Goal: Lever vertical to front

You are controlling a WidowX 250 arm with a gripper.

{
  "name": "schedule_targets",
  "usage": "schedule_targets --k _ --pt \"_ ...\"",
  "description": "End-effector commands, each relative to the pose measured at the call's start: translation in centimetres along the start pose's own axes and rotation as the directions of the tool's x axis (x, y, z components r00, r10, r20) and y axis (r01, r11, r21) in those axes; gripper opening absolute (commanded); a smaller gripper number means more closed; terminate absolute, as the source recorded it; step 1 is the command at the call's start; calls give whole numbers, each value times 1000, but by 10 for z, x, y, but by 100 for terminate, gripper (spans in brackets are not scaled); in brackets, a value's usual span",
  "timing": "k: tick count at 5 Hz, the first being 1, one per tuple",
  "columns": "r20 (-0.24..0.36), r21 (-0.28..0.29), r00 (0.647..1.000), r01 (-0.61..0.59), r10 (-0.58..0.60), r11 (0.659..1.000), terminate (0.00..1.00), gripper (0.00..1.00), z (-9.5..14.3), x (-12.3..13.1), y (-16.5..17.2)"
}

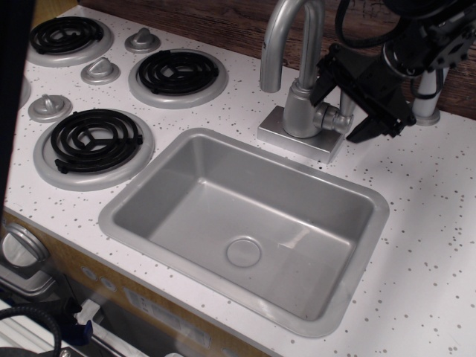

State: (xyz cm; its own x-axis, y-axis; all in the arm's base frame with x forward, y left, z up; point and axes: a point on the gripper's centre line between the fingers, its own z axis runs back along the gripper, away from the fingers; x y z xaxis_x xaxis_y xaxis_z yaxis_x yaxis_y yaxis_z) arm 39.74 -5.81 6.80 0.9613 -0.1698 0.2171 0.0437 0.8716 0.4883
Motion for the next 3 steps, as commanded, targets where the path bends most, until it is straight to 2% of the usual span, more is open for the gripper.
schedule_targets --k 1,3 --pt "98 -18 993 -68 70 997 0 100 33 23 30" --pt "106 -42 991 -78 82 996 0 100 32 33 44"
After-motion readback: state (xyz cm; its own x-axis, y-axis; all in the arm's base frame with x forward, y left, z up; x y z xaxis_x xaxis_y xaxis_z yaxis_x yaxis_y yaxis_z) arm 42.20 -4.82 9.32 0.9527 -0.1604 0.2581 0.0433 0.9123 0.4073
